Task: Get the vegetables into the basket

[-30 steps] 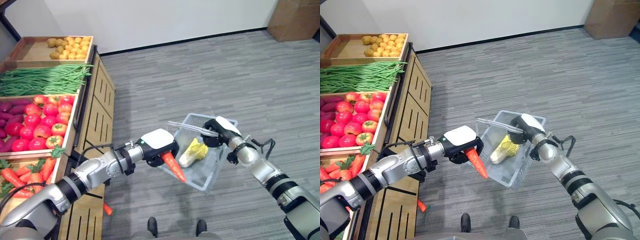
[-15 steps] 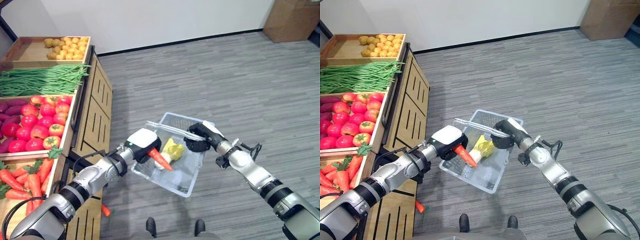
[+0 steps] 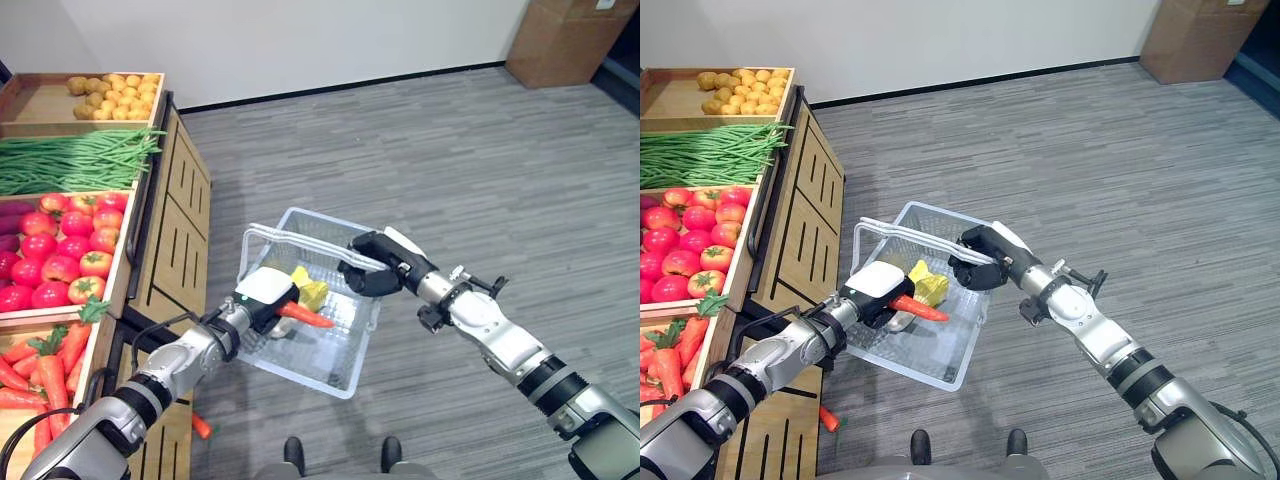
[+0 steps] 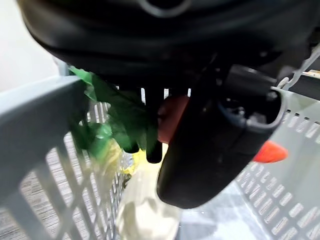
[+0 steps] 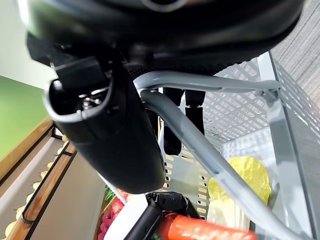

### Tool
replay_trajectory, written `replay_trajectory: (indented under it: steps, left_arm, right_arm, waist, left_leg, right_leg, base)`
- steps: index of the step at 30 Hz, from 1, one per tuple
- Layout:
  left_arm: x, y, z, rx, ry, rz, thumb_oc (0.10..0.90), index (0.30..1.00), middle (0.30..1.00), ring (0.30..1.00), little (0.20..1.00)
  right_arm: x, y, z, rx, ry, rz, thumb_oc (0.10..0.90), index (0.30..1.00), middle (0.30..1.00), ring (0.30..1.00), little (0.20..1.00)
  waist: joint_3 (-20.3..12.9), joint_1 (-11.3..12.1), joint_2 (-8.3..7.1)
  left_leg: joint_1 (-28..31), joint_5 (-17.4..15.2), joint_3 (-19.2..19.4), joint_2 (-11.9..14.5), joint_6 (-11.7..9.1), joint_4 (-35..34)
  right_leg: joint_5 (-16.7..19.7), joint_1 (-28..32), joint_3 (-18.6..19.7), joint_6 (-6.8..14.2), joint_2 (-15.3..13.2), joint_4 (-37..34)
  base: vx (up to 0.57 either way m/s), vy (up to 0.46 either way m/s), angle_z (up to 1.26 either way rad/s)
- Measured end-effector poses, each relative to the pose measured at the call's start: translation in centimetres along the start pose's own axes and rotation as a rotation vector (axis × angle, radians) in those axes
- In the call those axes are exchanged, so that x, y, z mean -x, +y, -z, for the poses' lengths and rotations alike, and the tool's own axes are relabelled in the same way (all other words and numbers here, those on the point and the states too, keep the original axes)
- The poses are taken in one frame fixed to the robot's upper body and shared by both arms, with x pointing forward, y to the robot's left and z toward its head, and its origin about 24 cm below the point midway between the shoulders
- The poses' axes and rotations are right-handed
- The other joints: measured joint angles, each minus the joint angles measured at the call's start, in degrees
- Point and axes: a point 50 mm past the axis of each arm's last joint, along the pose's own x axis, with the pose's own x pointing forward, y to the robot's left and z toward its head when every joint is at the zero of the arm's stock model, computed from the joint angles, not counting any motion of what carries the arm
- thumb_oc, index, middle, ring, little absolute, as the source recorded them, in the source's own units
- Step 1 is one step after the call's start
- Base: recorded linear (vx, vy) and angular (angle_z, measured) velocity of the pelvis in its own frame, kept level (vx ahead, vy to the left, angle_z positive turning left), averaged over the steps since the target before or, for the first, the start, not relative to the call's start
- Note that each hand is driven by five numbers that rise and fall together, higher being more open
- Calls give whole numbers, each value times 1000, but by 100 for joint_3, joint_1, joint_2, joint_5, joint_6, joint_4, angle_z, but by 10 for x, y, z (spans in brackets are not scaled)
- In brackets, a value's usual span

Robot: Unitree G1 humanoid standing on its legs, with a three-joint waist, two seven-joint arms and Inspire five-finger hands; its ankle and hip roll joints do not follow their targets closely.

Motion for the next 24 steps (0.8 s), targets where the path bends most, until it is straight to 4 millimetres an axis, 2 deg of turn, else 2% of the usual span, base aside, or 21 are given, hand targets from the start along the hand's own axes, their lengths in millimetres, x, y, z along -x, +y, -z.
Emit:
replay_trajectory:
  steps: [6,9,11,13,14,15,16,17,19,22,24]
  left_arm:
    - [-2,-10,-1,-26,32,8,900,1000,1000,1000,1000]
    - [-3,-9,-3,-21,31,1,900,1000,1000,1000,1000]
    - [0,-1,-10,31,16,-54,900,1000,1000,1000,1000]
    - [10,8,-18,222,11,-144,900,1000,1000,1000,1000]
    - [18,16,-28,385,-26,-214,900,1000,1000,1000,1000]
    - [21,23,-33,458,-65,-226,900,1000,1000,1000,1000]
    - [26,26,-36,509,-95,-216,900,1000,1000,1000,1000]
    - [37,31,-44,590,-151,-198,900,1000,1000,1000,1000]
    - [48,37,-57,650,-245,-176,900,1000,1000,1000,1000]
    - [59,24,-62,870,-271,-102,900,1000,1000,1000,1000]
    - [62,5,-52,947,-197,-33,900,1000,1000,1000,1000]
  right_arm:
    - [7,5,1,-2,3,-26,400,300,300,300,300]
    - [8,5,3,-7,8,-21,400,300,300,300,300]
    - [10,5,12,-32,37,5,400,300,300,300,300]
    - [15,7,31,-100,95,68,400,300,300,300,300]
    - [25,6,53,-133,180,136,400,300,300,300,300]
    - [34,5,72,-144,276,182,400,300,300,300,300]
    - [40,6,83,-135,329,205,400,300,300,300,300]
    - [50,9,99,-136,398,245,400,300,300,300,300]
    - [65,12,118,-122,505,276,400,300,300,300,300]
    - [90,19,148,-88,679,313,400,300,300,300,300]
    - [101,21,159,-50,752,311,400,300,300,300,300]
  waist:
    - [0,-12,-3]
    - [0,-7,-7]
    - [-1,10,-22]
    - [-2,51,-62]
    - [1,100,-78]
    - [1,168,-78]
    - [1,211,-78]
    - [1,247,-78]
    - [-2,310,-73]
    - [-11,408,-63]
    - [-25,448,-44]
  left_leg:
    - [0,0,5,7,0,0]
    - [0,0,5,10,0,0]
    - [0,0,2,9,0,0]
    - [12,0,-8,9,0,0]
    - [15,0,-50,8,0,0]
    - [24,0,-75,6,0,0]
    - [37,0,-102,6,0,0]
    - [56,-1,-140,6,-2,-1]
    - [58,-2,-187,-6,-7,-1]
    - [48,23,-307,-13,-30,-1]
    - [35,35,-338,-12,-33,-1]
  right_leg:
    - [2,-3,3,-2,4,-2]
    - [3,-2,-1,-3,8,-1]
    - [3,1,-5,-3,8,1]
    - [2,19,-19,-2,8,1]
    - [1,39,-35,-2,5,1]
    - [-1,68,-86,0,4,-2]
    - [-3,92,-106,0,3,-22]
    - [-4,131,-118,-1,2,-27]
    - [-6,152,-150,1,-5,-27]
    - [-15,211,-264,-3,-8,-27]
    - [-16,217,-292,-4,-6,-27]
  base:
    - [0,0,0]
    - [0,0,0]
    - [0,0,0]
    - [2,-2,3]
    - [11,-4,12]
    - [17,-5,15]
    - [10,-7,14]
    - [7,-5,10]
    - [-10,-15,13]
    - [-20,-9,18]
    - [-30,-19,12]
